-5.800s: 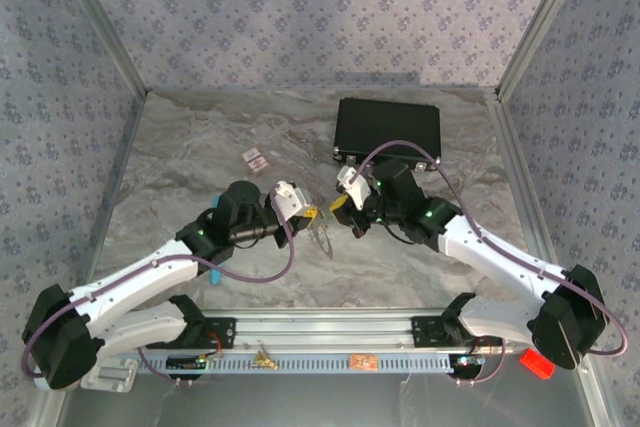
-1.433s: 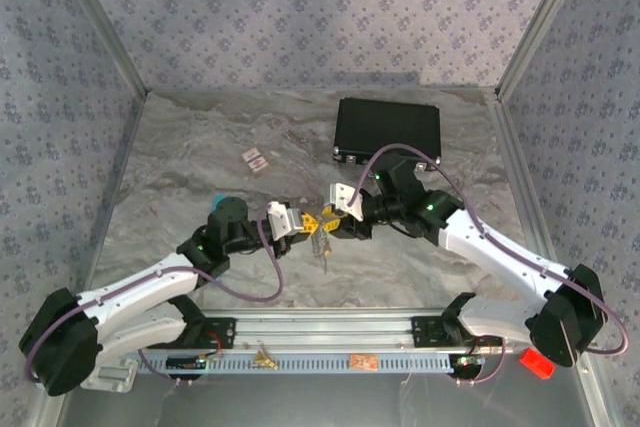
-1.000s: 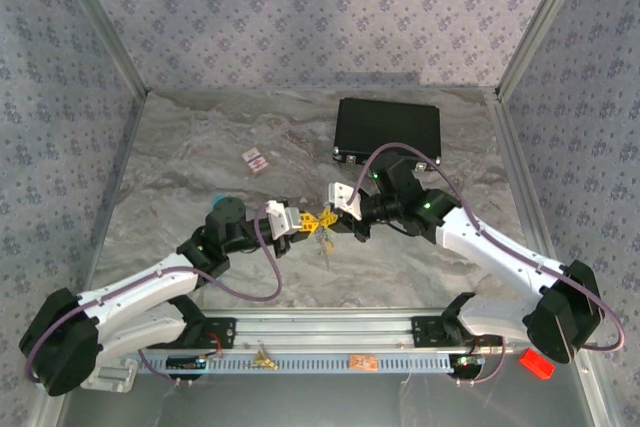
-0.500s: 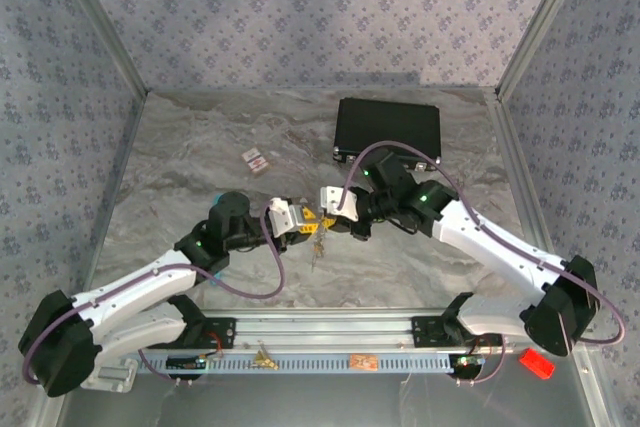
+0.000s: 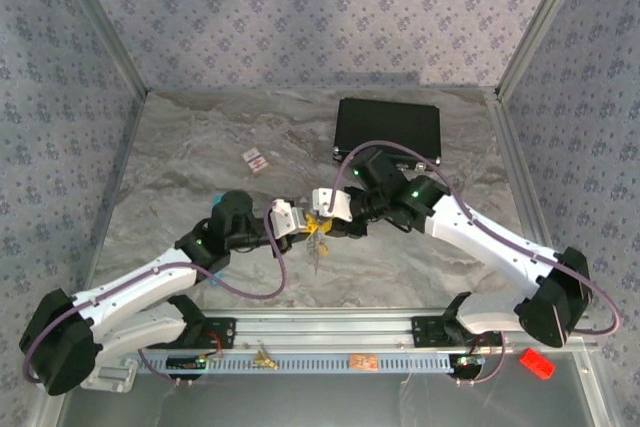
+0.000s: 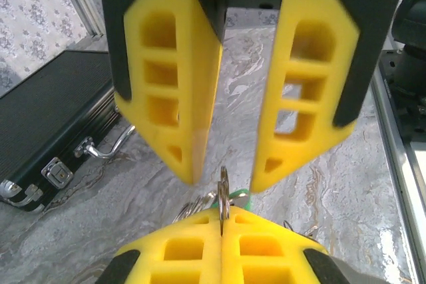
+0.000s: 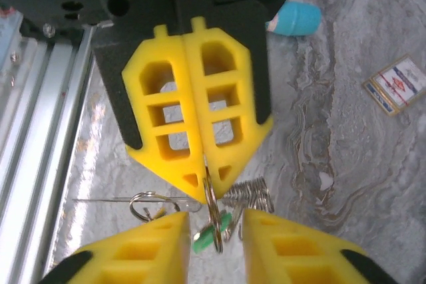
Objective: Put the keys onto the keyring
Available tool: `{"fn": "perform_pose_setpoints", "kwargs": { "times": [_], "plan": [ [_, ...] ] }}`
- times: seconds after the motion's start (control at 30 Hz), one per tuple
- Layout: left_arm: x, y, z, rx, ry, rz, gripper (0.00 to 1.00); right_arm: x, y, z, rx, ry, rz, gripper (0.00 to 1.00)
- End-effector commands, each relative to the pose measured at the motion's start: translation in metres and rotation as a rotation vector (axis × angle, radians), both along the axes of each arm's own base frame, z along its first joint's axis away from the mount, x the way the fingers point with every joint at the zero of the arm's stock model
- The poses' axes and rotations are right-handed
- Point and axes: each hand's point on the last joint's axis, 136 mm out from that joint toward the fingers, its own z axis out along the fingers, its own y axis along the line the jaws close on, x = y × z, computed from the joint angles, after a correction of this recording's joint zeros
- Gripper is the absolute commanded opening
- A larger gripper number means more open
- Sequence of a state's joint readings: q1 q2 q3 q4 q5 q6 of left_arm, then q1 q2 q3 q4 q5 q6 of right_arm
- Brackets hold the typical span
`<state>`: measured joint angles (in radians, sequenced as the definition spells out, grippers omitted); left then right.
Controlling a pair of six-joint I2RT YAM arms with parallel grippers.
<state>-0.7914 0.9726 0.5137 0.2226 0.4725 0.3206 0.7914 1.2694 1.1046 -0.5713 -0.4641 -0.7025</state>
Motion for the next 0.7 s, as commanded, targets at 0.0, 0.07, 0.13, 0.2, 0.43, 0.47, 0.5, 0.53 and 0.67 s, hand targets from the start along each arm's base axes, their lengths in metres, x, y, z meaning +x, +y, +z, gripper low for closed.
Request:
{"fn": "perform_pose_setpoints", "kwargs": {
  "times": [0.0,0.07,0.13,0.2,0.43,0.47,0.5,0.53,0.67],
  "plan": [
    [0.001,-0.003,0.022,-0.071,-0.060,-0.011,0.00,-0.003,-0.005,0.011,0.102,0.054,-0.037,0.34],
    [-0.001,-0.003,0.025,-0.100,-0.074,-0.018,0.00,-0.004,-0.007,0.007,0.116,0.077,-0.051,0.35],
    [-0.004,-0.002,0.027,-0.121,-0.089,-0.026,0.00,-0.005,-0.007,0.004,0.125,0.084,-0.055,0.35],
    [-0.005,-0.002,0.028,-0.128,-0.096,-0.029,0.00,-0.005,-0.006,0.003,0.129,0.093,-0.059,0.35],
    [-0.007,-0.002,0.028,-0.133,-0.093,-0.038,0.00,-0.005,-0.006,0.000,0.128,0.105,-0.057,0.26],
    [-0.007,-0.002,0.029,-0.134,-0.092,-0.039,0.00,-0.004,-0.006,-0.001,0.127,0.104,-0.058,0.26],
    [-0.007,-0.002,0.028,-0.132,-0.089,-0.042,0.00,-0.004,-0.006,-0.001,0.126,0.104,-0.058,0.25],
    [-0.007,-0.003,0.028,-0.131,-0.088,-0.045,0.00,-0.005,-0.006,-0.001,0.126,0.104,-0.056,0.24],
    [-0.008,-0.003,0.029,-0.132,-0.088,-0.050,0.00,-0.004,-0.005,0.000,0.128,0.107,-0.052,0.18]
  ]
}}
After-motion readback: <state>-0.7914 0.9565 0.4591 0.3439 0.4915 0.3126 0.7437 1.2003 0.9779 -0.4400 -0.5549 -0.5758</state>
